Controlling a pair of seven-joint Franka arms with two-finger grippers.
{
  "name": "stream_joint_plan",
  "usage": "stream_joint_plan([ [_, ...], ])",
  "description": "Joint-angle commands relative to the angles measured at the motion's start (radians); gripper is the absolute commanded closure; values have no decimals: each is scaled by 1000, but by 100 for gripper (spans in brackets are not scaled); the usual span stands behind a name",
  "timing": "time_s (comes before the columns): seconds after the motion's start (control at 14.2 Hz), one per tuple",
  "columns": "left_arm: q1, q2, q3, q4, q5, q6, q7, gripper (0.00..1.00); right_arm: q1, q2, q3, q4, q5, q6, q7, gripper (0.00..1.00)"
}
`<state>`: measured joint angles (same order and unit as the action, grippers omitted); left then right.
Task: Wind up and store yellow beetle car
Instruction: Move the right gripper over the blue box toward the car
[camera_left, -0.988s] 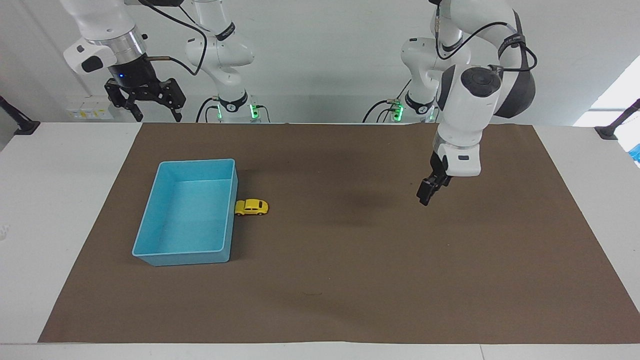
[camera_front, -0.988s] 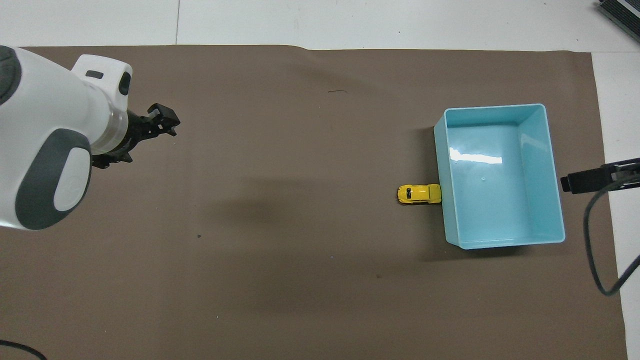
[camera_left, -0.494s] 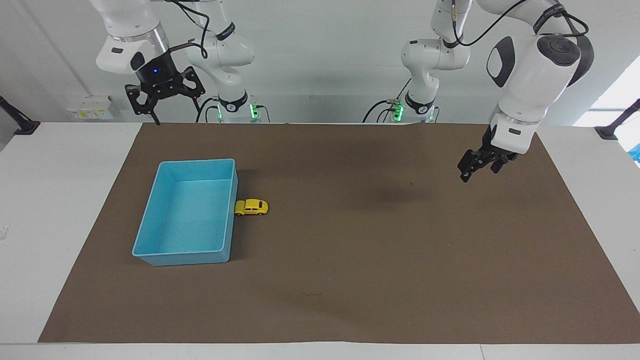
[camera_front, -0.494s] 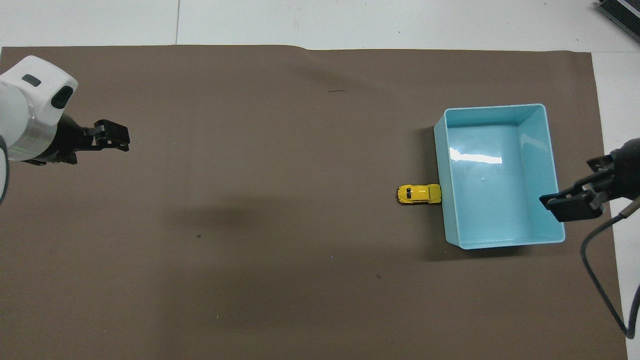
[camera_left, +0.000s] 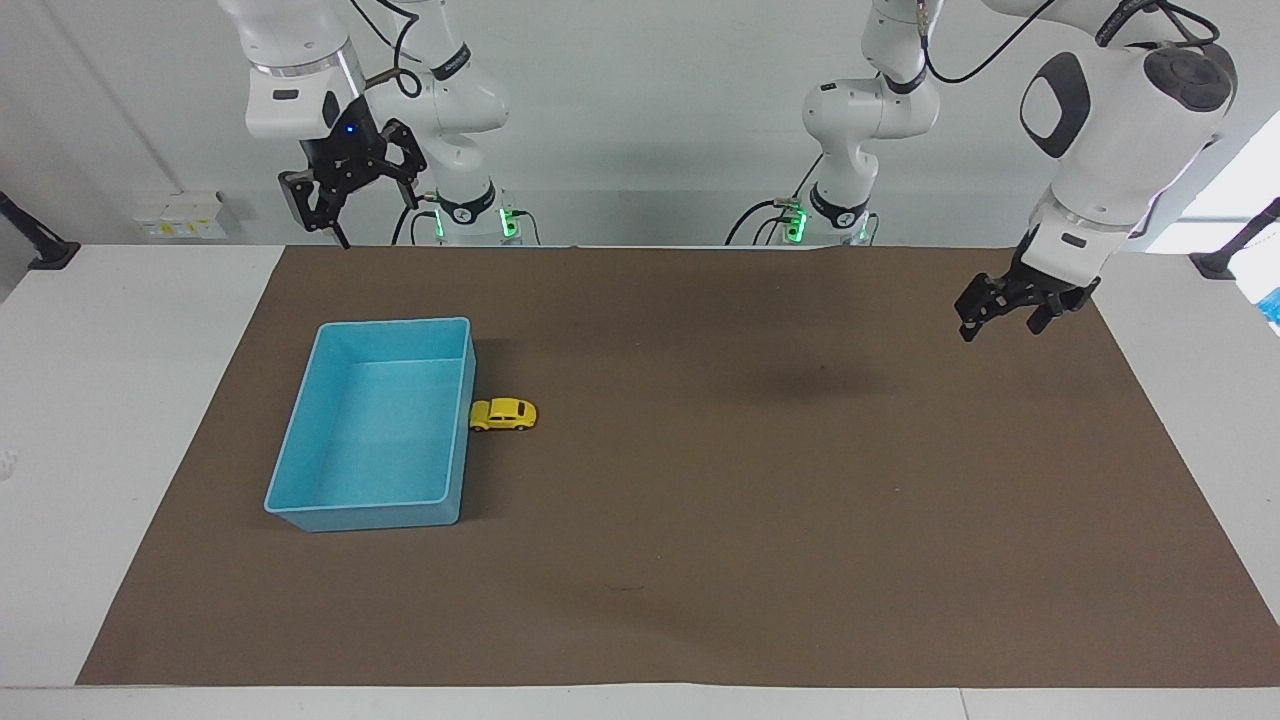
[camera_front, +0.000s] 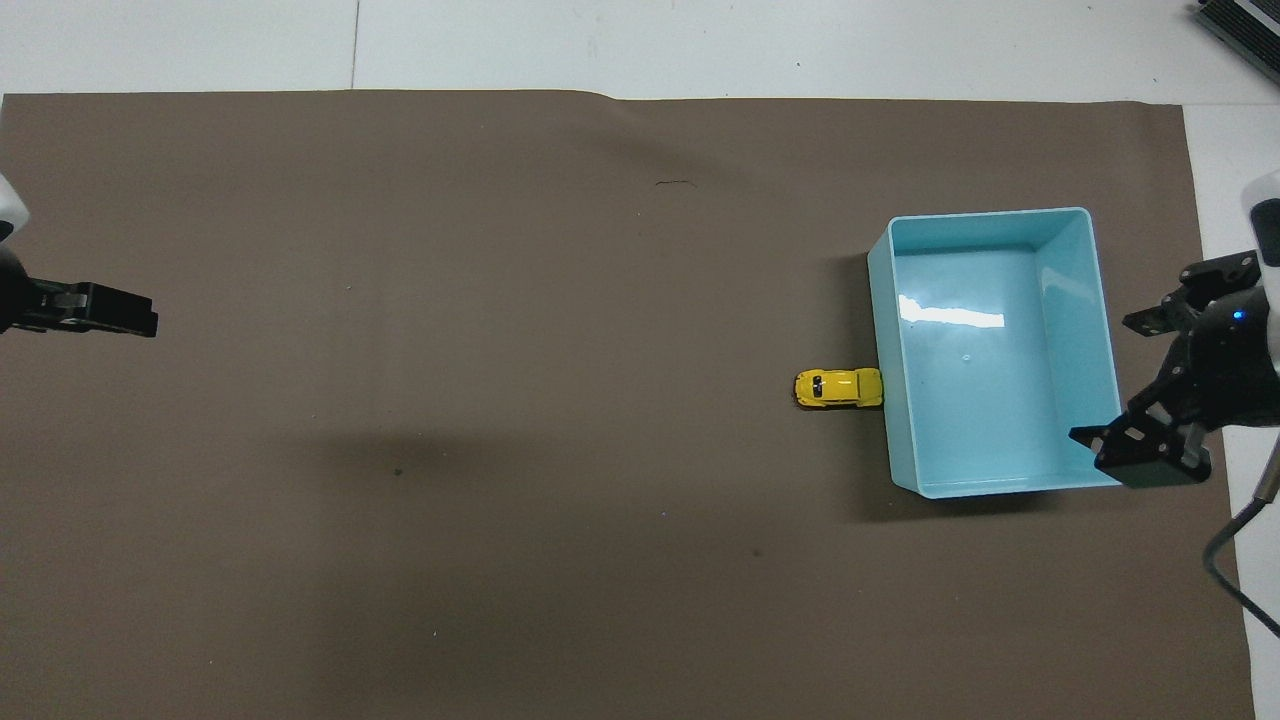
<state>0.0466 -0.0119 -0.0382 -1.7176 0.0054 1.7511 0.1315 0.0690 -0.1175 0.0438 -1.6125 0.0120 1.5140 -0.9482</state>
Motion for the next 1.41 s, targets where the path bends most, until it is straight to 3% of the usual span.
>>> stream_joint_plan([
  [0.0,12,-37,-9,47,-7,-83,50,0,-2,-22,4,-29,-4,11,-142,0],
  [0.42,-5,-60,-23,180,4,-274,47,0,81,19,10,-40,-15,43,-294,0],
  [0.63,-11,-98,-48,168,-5,-288,45,0,84,62,10,-41,-12,75,-372,0],
  [0.85,-25,-135,-57,77,-7,-277,50,0,104,94,10,-58,-9,103,-399,0],
  [1.34,-39,-138,-57,75,-8,-280,37,0,115,90,10,-179,-10,193,-408,0],
])
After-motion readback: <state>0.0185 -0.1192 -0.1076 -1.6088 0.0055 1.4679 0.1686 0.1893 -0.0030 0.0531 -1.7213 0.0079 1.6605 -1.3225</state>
